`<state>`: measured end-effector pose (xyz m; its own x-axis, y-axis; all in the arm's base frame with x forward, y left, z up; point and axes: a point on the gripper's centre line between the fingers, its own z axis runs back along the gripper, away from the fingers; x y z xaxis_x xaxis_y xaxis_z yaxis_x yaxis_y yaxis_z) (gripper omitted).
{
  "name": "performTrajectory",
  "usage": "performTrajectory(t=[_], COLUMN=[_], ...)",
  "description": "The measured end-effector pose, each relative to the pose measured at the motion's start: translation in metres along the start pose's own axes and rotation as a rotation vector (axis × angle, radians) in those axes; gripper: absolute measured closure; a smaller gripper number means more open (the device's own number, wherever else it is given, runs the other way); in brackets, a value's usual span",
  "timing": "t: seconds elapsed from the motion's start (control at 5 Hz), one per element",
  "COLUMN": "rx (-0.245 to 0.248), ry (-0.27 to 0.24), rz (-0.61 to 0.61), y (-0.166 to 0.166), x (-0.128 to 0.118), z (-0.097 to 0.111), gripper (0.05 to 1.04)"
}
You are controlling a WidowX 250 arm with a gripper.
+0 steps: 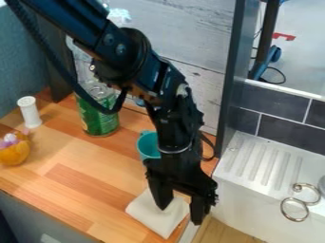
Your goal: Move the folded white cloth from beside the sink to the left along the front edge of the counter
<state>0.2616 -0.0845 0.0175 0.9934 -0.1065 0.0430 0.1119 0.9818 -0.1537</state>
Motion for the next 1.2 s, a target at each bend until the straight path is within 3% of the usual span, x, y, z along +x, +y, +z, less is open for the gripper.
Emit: performTrajectory(t=[0.2, 0.4, 0.6, 0.8, 1.2], rx=[-0.005, 0.016, 0.048, 0.066, 0.043], ry=[0.029, 0.088, 0.108, 0.088, 0.027], rz=[-0.001, -0.022, -0.126, -0.236, -0.323], y=[0.009, 0.026, 0.064, 0.095, 0.126], x=[-0.014, -0.029, -0.053, -0.067, -0.068], z=[-0.004, -0.001, 0.01, 0.008, 0.006], gripper=[0.083, 0.083, 0.083, 0.083, 0.083])
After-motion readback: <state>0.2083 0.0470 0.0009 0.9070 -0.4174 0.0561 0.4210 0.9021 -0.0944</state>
